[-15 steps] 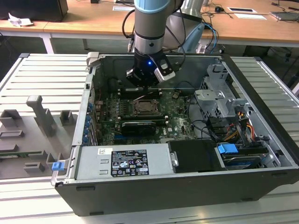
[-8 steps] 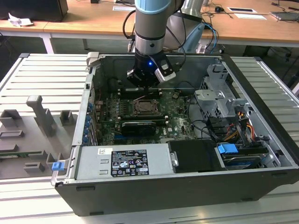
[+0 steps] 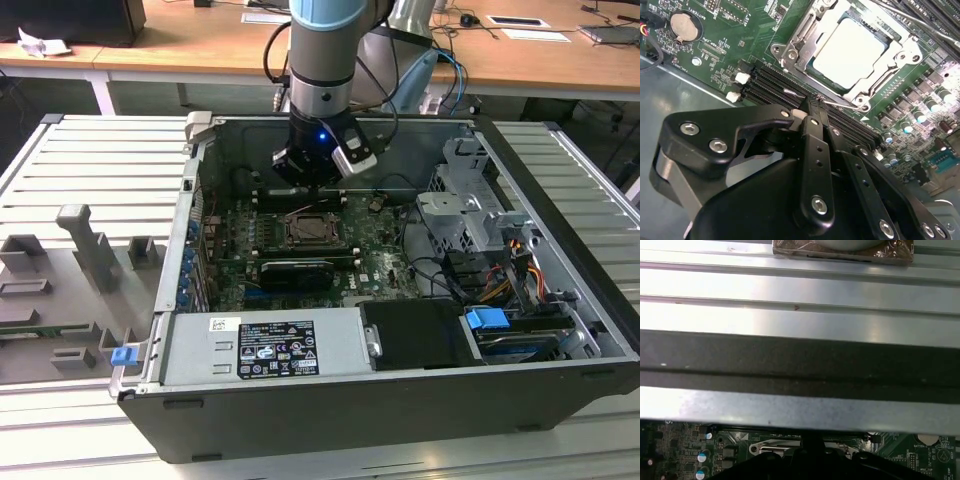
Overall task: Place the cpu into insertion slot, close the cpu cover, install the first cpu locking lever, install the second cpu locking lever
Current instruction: 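Install the first cpu locking lever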
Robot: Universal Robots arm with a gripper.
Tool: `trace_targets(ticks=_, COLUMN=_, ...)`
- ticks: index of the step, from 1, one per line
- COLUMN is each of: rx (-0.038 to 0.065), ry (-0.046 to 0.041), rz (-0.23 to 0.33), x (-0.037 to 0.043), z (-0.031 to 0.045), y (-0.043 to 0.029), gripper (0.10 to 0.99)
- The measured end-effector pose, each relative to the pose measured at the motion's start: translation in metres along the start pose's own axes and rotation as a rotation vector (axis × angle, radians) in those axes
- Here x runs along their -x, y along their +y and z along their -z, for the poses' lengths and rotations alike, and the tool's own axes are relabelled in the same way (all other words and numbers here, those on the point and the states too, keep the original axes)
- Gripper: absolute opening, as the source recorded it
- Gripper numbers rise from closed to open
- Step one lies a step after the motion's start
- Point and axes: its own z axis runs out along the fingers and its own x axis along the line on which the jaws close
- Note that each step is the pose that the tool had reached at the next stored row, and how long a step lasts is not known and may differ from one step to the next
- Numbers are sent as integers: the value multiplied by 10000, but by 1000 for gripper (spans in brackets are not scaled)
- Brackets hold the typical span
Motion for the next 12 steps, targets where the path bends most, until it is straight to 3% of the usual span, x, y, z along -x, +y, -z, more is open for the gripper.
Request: trace_targets(ticks=12, rx=-13, ry=1, rz=1, x=115, z=-138, y=-6, gripper=106)
